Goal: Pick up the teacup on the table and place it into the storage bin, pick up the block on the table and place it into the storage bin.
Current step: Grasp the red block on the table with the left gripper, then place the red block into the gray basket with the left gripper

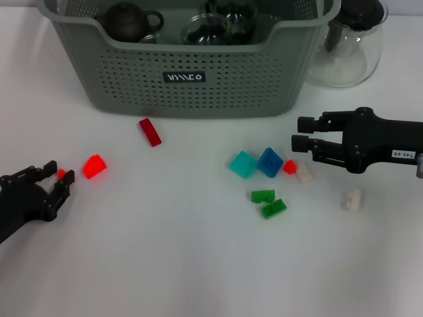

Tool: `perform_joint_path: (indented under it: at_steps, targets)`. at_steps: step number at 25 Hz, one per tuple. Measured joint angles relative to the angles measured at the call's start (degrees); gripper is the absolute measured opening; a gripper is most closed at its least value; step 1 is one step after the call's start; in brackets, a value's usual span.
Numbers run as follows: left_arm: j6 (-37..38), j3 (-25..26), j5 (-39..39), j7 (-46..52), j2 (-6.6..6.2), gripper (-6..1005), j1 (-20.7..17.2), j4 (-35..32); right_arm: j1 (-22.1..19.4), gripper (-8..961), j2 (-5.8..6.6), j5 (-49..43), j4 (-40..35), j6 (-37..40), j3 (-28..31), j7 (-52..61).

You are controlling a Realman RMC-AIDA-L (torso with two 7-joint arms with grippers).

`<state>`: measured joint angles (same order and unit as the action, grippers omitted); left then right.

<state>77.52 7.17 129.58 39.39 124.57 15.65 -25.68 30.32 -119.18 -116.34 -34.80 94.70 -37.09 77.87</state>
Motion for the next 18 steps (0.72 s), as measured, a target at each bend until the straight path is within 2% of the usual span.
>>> perform_joint_path:
  at_steps: [8,12,14,18]
  targets:
    - [0.35,-0.28,0.3,1.83,-0.05,221,0.0,-0.48,0.11,424,0.08,0.05,0.0,-0.07,0.0,0.0]
    - [5.33,-0.12,0.1,7.4,-0.43,202,-0.2,-2.98,0.11,425,0.06,0.07,0.0,-0.13,0.0,0.0]
    - [9.79,-0.39,0.19,12.7,-1.06,192,-0.05,-5.25,0.08,425,0.04,0.07,0.0,-0.13,0.0,0.0]
    - [23.42,-2.51,0.44,26.59,-4.08,185,1.9,-9.93,0.06,425,0.07,0.13,0.0,-0.14,0.0,0.0]
